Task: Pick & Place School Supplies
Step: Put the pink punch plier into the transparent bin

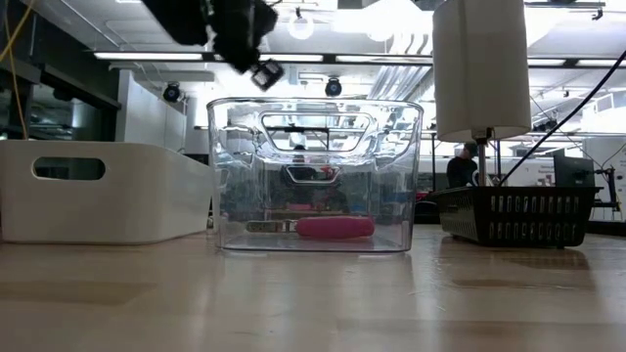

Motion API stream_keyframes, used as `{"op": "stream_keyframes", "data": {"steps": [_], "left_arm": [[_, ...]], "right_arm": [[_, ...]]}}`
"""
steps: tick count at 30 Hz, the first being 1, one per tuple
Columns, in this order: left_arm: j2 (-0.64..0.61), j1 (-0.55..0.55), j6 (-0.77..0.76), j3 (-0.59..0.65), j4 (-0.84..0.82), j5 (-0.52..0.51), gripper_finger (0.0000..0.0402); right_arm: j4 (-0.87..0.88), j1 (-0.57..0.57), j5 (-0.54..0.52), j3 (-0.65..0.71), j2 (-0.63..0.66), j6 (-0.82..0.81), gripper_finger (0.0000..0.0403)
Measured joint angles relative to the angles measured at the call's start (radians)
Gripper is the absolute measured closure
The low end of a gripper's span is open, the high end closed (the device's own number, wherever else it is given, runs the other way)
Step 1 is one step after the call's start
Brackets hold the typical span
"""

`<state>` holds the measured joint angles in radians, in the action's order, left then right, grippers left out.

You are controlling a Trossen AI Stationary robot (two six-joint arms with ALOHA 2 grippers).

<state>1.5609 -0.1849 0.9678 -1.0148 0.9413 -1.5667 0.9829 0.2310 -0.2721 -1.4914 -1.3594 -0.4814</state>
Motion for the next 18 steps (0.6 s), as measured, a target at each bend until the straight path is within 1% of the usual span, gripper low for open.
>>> {"op": "stream_keyframes", "data": {"steps": [3, 5, 8, 11, 14, 16, 18], "left_arm": [[0.050, 0.024, 0.050, -0.120, 0.063, 0.048, 0.0401], [0.069, 0.050, 0.062, -0.189, 0.061, 0.082, 0.0401], [0.073, 0.105, 0.063, -0.251, 0.004, 0.152, 0.0401], [0.069, 0.167, 0.054, -0.299, -0.076, 0.255, 0.0401], [0.068, 0.217, 0.012, -0.378, -0.234, 0.370, 0.0401], [0.067, 0.229, -0.050, -0.446, -0.412, 0.451, 0.0401], [0.062, 0.222, -0.157, -0.518, -0.635, 0.554, 0.0401]], "right_arm": [[0.001, 0.012, -0.015, 0.000, 0.000, -0.017, 0.0245], [0.004, 0.018, -0.029, 0.000, 0.000, -0.019, 0.0245], [0.013, 0.032, -0.043, 0.000, 0.000, -0.033, 0.0245], [0.039, 0.042, -0.044, 0.000, 0.000, -0.057, 0.0245], [0.066, 0.053, -0.056, 0.000, 0.000, -0.096, 0.0245], [0.083, 0.067, -0.069, 0.000, 0.000, -0.124, 0.0245], [0.096, 0.085, -0.076, 0.000, 0.000, -0.151, 0.0245]]}}
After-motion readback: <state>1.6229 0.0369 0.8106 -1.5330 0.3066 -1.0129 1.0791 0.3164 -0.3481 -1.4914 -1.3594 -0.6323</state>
